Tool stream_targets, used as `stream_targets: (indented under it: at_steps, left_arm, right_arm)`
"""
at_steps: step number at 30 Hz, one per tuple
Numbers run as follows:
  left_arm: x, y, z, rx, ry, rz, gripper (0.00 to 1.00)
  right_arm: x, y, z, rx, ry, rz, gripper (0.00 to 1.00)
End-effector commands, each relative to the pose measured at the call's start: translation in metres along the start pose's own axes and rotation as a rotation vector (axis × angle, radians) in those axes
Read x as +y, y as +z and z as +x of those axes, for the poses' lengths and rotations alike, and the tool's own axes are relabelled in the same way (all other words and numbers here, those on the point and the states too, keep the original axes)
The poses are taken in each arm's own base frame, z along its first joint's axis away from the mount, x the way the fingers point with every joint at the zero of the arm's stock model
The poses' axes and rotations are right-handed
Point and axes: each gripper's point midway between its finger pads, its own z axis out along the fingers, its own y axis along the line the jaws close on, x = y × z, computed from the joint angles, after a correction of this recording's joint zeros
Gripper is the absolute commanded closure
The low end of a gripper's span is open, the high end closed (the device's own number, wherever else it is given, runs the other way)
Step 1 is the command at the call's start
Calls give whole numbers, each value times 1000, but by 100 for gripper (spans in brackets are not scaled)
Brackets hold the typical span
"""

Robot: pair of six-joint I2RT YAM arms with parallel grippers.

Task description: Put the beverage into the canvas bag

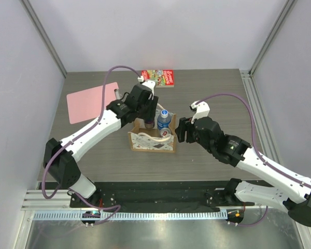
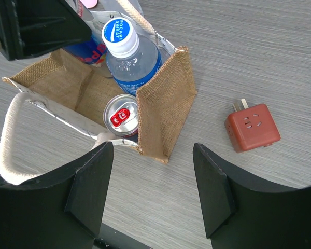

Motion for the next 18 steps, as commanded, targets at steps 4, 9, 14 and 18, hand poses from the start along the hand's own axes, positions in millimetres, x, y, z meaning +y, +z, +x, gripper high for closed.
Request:
stream_targets:
  at_steps: [4, 9, 14, 18]
  left_arm:
    - [-1, 13, -24, -134, -22, -16, 100]
    - [-1, 29, -15, -105, -23, -30, 100]
    - [1, 41, -7, -84, -23, -47, 100]
    - [5, 46, -3, -74, -19, -73, 93]
  right_arm:
    - [7, -2, -20, -58, 41, -19, 32]
    - [8, -1, -18, -55, 40, -24, 32]
    - [8, -1, -16, -53, 38, -27, 32]
    - [6, -3, -16, -58, 38, -22, 32]
